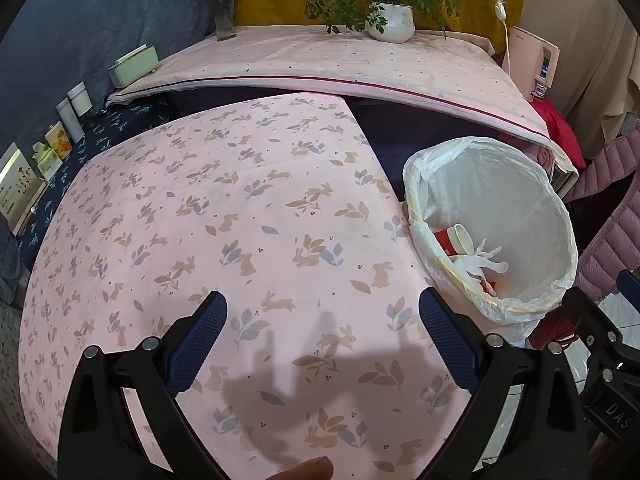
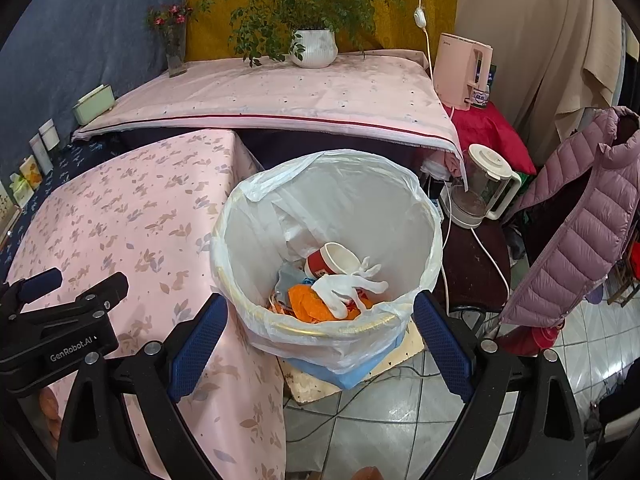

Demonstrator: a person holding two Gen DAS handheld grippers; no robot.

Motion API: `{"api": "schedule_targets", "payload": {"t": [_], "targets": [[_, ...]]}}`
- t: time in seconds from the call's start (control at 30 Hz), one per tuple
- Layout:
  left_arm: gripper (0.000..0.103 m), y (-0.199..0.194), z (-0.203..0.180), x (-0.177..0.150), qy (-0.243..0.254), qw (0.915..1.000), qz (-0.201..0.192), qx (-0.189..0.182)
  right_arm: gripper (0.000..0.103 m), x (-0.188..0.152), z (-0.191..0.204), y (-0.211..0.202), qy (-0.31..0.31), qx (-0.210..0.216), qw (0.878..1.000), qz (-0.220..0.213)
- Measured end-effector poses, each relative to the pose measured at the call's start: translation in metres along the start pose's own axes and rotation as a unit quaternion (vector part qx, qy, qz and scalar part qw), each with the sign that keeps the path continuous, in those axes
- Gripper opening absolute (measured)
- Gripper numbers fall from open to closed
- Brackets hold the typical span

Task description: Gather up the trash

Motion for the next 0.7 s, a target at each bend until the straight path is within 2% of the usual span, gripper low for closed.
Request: {"api": "schedule_targets", "payload": {"t": [0.7], "targets": [[0.092, -0.001, -0.002, -0.007, -0.002, 1.0000, 0.003, 0.004, 0.090, -0.012, -0.002, 0.002, -0.003, -0.001, 1.000, 0.010]]}}
Point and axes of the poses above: each gripper's, at about its wrist camera, not at the fingertips, and y roughly the way its jaws point, z to its left, x to its top, the point moved 10 cm from there along y, roughly the way its jaws point, and after that the axes turned 10 degrees about -x, right-handed, at the moved point
